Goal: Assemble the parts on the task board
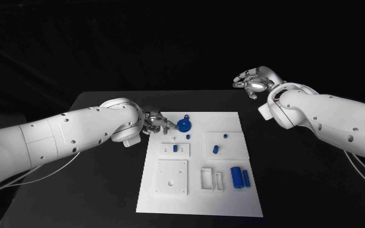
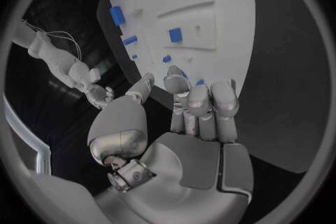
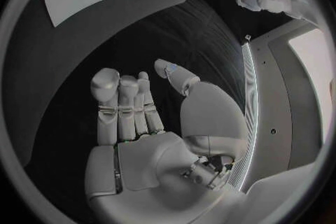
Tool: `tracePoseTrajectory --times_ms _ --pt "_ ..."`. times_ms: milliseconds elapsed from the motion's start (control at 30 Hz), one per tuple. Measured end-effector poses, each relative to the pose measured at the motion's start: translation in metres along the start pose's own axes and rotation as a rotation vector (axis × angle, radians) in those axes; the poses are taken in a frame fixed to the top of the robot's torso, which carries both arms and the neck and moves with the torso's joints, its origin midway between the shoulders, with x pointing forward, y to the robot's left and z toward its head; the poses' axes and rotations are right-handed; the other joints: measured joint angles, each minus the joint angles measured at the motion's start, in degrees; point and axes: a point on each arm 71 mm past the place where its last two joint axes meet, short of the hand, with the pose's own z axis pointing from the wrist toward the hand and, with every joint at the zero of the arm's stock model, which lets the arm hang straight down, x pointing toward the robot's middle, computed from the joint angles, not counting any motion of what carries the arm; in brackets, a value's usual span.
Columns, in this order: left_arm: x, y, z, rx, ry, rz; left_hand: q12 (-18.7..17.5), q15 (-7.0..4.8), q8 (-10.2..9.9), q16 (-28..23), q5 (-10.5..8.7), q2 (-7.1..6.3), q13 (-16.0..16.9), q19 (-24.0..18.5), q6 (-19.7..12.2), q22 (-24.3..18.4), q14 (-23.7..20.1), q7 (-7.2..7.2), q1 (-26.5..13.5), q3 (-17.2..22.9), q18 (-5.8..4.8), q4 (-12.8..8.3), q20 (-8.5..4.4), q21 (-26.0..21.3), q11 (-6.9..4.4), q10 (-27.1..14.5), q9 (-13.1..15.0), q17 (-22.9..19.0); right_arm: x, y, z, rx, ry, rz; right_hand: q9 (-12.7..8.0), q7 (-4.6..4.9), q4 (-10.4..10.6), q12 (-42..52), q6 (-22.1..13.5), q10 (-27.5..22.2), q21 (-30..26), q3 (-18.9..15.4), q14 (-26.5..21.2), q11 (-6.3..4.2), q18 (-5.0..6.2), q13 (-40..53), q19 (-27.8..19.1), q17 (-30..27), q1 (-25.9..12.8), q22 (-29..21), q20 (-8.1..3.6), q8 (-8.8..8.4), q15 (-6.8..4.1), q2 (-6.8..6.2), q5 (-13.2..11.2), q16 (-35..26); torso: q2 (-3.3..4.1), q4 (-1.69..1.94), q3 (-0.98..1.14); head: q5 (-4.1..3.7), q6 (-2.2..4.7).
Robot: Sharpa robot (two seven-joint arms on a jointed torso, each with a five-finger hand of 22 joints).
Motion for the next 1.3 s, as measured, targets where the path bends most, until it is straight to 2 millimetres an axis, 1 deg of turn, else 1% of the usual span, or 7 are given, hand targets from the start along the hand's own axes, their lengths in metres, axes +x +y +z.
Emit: tracePoseTrajectory --times_ms 133,333,433,467,967,1133,1300 --pt "-0.017 0.001 0.007 -0.015 -0.019 -0.011 -0.62 0.07 -0.55 -1.06 0.26 0.37 -0.17 -0.29 -0.87 -0.5 -0.24 0.12 0.38 -0.39 0.01 -0.39 0.09 -0.7 0.13 -0.74 -0.02 -0.44 0.0 -0.001 0.0 0.002 0.0 0.0 0.0 0.09 0.0 0.0 -0.27 0.0 -0.22 0.0 0.0 0.0 0.0 0.0 0.0 -0.06 0.0 0.0 0.0 0.0 0.0 0.0 0.0 0.0 0.03 -0.03 -0.01 0.01 0.21" --pt "-0.036 0.003 0.016 -0.035 -0.043 -0.026 -2.03 0.78 -1.57 -3.54 0.66 0.78 -0.63 -1.13 -2.97 -1.66 -1.0 1.09 1.33 0.08 0.1 -0.93 0.51 -2.45 1.09 -2.73 0.02 -1.79 0.001 -0.001 0.0 0.002 0.001 0.002 0.0 0.1 0.0 0.0 -0.29 0.0 -0.22 0.0 0.0 0.0 0.0 -0.06 -0.01 -0.06 0.0 0.0 0.01 0.0 0.0 0.0 0.0 0.24 0.09 -0.05 -0.04 -0.04 0.3" --pt "-0.042 0.004 0.02 -0.046 -0.053 -0.031 -2.6 1.88 -6.86 -4.16 0.98 0.36 -0.95 -1.54 -10.46 -2.02 -1.64 2.88 1.75 0.36 0.26 -1.58 0.89 -2.89 2.11 -4.07 -2.36 -2.13 0.001 -0.001 0.0 0.002 0.002 0.002 0.0 0.1 0.0 0.0 -0.29 0.0 -0.22 0.0 0.0 0.0 0.0 -0.06 -0.09 -0.06 0.0 0.02 0.09 0.0 0.0 0.0 0.11 0.23 0.11 -0.04 -0.03 -0.07 0.3" --pt "-0.044 0.005 0.021 -0.05 -0.054 -0.032 -2.6 2.37 -7.85 -4.19 0.98 0.35 -0.96 -1.67 -11.12 -2.12 -1.7 3.21 1.76 0.37 0.27 -1.6 0.83 -2.89 2.56 -4.15 -3.09 -2.14 0.001 -0.001 0.0 0.002 0.001 0.002 0.0 0.1 0.0 0.0 -0.29 0.0 -0.22 0.0 0.0 0.0 0.0 -0.06 -0.09 -0.09 0.0 0.06 0.09 0.0 0.0 0.0 0.22 0.23 0.12 -0.03 -0.02 -0.07 0.3" --pt "-0.051 0.004 0.043 -0.103 -0.026 0.002 -1.65 2.94 -10.04 -3.74 0.65 0.57 -0.83 -1.82 -11.31 -2.09 -1.27 3.39 1.99 0.37 0.26 -1.6 0.81 -2.66 3.18 -3.76 -5.92 -1.55 0.003 0.002 -0.001 -0.002 0.007 0.005 0.0 0.2 0.0 0.0 -0.6 0.0 -0.22 0.0 0.0 0.0 0.0 -0.12 -0.1 -0.15 0.0 0.11 0.1 -0.2 0.0 0.0 0.45 0.23 0.31 -0.18 0.0 0.1 0.18" --pt "-0.046 0.004 0.049 -0.113 0.0 0.009 -1.54 2.95 -10.43 -3.47 0.31 0.57 -0.77 -1.82 -11.31 -2.03 -1.27 3.39 1.99 0.13 0.26 -1.35 0.81 -2.66 3.17 -3.75 -6.53 -1.41 0.004 0.002 -0.001 -0.004 0.009 0.006 0.0 0.19 0.0 0.0 -0.61 0.0 -0.22 0.0 -0.15 -0.01 0.0 -0.12 -0.1 -0.18 0.0 0.1 0.1 -0.2 0.15 0.0 0.45 0.23 0.58 -0.31 -0.1 0.23 0.4" --pt "-0.043 0.004 0.052 -0.122 0.023 0.016 -1.36 2.95 -11.03 -3.47 -0.01 -0.19 -0.77 -1.81 -11.31 -1.97 -1.27 3.39 1.22 0.24 0.25 -0.58 0.82 -2.66 3.16 -3.75 -7.5 -1.28 0.004 0.003 -0.001 -0.005 0.01 0.007 0.0 0.2 0.0 0.22 -0.8 0.0 -0.22 0.0 -0.15 -0.01 0.0 -0.27 -0.1 -0.19 -0.23 0.12 0.1 -0.42 0.15 -0.24 0.49 0.23 0.86 -0.48 -0.15 0.4 0.52"
